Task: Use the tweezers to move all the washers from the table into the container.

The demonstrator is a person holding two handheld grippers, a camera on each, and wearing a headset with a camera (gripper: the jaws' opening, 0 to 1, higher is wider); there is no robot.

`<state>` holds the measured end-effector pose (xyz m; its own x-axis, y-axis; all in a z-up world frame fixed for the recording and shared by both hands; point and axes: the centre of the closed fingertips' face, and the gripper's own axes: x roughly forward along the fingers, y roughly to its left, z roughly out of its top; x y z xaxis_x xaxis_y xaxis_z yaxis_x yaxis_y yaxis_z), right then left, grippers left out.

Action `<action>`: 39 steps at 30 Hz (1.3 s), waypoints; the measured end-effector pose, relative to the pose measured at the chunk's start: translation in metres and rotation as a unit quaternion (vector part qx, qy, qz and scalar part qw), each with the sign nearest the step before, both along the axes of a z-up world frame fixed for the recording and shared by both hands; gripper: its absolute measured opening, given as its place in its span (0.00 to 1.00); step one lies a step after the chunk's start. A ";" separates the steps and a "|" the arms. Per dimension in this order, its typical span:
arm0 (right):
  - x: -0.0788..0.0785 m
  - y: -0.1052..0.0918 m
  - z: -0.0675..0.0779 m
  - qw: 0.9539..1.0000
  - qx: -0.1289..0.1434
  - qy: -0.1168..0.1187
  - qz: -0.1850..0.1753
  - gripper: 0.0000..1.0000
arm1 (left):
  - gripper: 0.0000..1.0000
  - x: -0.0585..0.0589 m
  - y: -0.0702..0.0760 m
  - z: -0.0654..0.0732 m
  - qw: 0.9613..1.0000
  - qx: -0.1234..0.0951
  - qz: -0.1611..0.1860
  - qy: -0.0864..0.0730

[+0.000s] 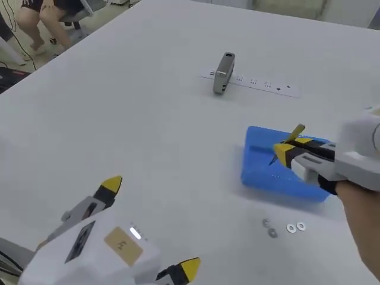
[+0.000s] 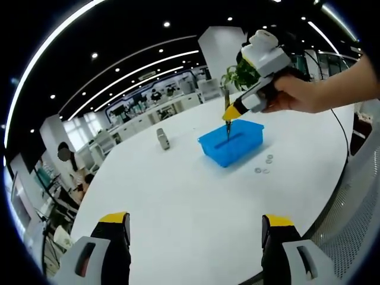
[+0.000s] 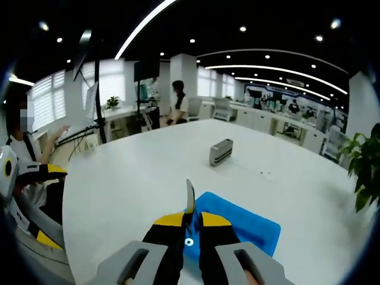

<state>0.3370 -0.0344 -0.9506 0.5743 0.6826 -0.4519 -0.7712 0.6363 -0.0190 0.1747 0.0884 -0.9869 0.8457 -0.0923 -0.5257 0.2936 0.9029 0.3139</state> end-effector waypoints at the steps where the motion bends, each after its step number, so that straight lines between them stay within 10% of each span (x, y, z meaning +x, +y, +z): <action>1: -0.003 -0.001 0.004 1.000 0.004 -0.001 0.002 0.04 | 0.94 0.000 0.000 0.000 1.000 0.001 0.000 -0.001; 8: -0.033 -0.004 0.003 1.000 0.008 0.009 0.014 0.04 | 0.94 0.000 0.001 0.000 1.000 0.001 0.002 -0.002; 16: -0.059 -0.010 -0.038 0.998 -0.027 0.044 0.027 0.04 | 0.94 0.001 0.003 0.000 1.000 0.000 0.006 -0.002; 39: -0.059 -0.014 -0.074 0.995 -0.042 0.088 0.022 0.05 | 0.92 0.001 0.008 0.002 1.000 0.003 0.014 -0.008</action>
